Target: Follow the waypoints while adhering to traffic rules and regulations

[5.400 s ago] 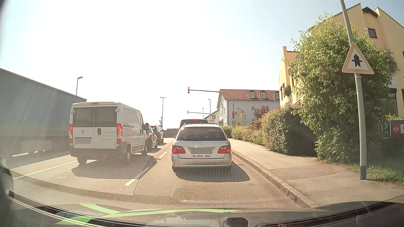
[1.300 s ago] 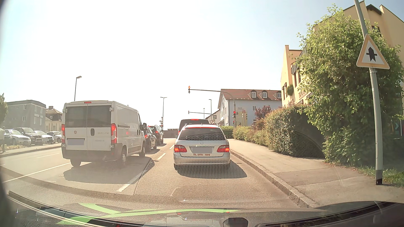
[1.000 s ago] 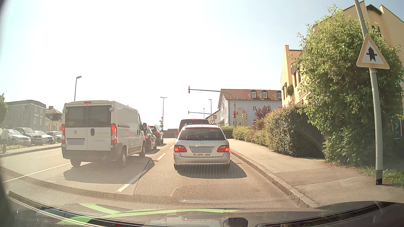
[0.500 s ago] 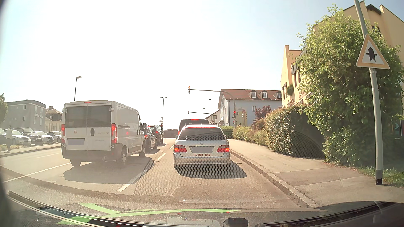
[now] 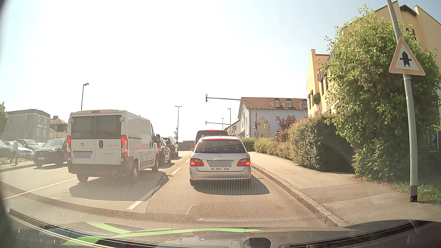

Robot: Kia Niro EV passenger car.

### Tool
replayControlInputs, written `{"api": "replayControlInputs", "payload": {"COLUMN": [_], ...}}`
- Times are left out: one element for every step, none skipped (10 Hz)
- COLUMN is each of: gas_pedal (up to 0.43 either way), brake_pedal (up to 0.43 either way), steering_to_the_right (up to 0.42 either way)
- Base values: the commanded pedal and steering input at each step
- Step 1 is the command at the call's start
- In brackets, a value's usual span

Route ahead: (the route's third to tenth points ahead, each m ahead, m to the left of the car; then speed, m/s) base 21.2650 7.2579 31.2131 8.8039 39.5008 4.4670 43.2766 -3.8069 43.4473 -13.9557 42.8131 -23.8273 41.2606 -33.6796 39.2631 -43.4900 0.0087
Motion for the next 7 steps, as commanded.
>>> {"api": "replayControlInputs", "payload": {"gas_pedal": [0.0, 0.0, 0.0, 0.0, 0.0, 0.0, 0.0], "brake_pedal": [0.201, 0.201, 0.201, 0.201, 0.201, 0.201, 0.201], "steering_to_the_right": [-0.01, -0.01, -0.01, -0.01, -0.01, -0.01, -0.01]}}
